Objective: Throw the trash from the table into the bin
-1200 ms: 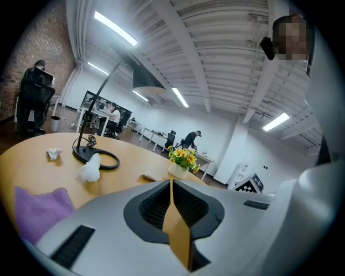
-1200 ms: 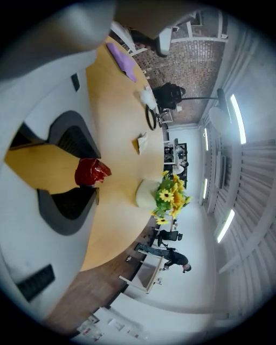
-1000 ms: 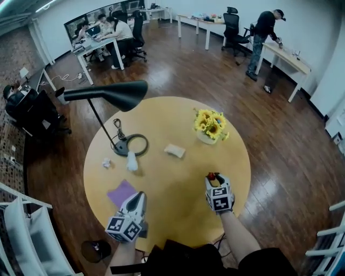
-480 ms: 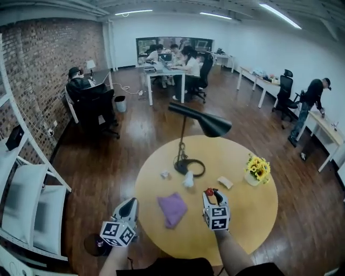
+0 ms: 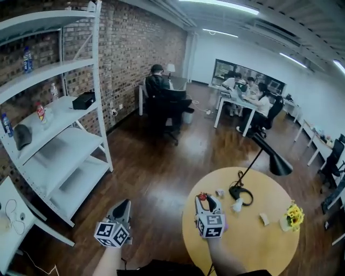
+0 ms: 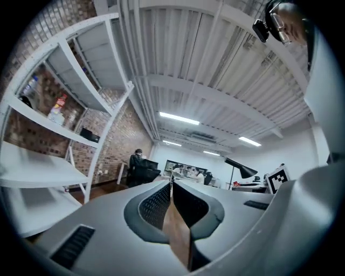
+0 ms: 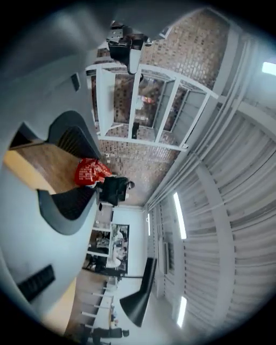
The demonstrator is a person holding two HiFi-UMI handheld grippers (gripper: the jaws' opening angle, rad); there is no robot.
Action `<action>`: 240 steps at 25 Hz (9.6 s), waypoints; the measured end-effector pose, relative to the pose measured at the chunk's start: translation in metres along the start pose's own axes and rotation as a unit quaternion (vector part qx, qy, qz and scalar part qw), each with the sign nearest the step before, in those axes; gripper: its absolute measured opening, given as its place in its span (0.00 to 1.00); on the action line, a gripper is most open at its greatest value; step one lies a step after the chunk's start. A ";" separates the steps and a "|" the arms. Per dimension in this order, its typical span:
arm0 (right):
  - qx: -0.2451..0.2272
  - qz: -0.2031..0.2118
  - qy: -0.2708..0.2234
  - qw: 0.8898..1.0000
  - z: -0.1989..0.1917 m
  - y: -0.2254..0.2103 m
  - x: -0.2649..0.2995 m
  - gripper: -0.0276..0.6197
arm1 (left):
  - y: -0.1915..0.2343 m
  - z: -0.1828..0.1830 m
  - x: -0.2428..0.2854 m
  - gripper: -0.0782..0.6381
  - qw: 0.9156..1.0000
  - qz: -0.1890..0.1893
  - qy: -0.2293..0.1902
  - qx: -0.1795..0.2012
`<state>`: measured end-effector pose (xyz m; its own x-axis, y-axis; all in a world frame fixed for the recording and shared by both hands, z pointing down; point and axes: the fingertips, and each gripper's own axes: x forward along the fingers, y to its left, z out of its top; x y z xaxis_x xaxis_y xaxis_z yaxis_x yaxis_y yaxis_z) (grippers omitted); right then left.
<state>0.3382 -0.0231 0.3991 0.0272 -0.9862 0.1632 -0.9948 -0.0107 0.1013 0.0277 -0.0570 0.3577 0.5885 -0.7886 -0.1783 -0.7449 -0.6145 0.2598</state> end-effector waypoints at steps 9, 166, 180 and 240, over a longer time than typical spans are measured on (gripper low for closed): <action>-0.012 0.168 -0.022 0.985 0.022 0.224 0.075 0.32 | 0.137 0.056 -0.145 0.13 0.987 0.155 -0.020 0.041; 0.109 -0.422 0.056 0.898 -0.104 -0.266 -0.233 0.05 | -0.397 -0.252 0.266 0.13 0.853 -0.456 0.246 -0.062; 0.163 -0.433 0.132 0.877 -0.184 -0.258 -0.256 0.05 | -0.449 -0.390 0.296 0.53 0.817 -0.411 0.398 0.072; -0.066 0.062 -0.028 0.995 0.055 0.160 0.196 0.05 | 0.201 0.017 0.125 0.39 0.996 -0.031 0.036 0.073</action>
<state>0.1791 -0.2274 0.3939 -0.1045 -0.9862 0.1288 -0.9682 0.1304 0.2133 -0.0543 -0.2793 0.3714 0.6524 -0.7482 -0.1202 -0.7404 -0.6632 0.1093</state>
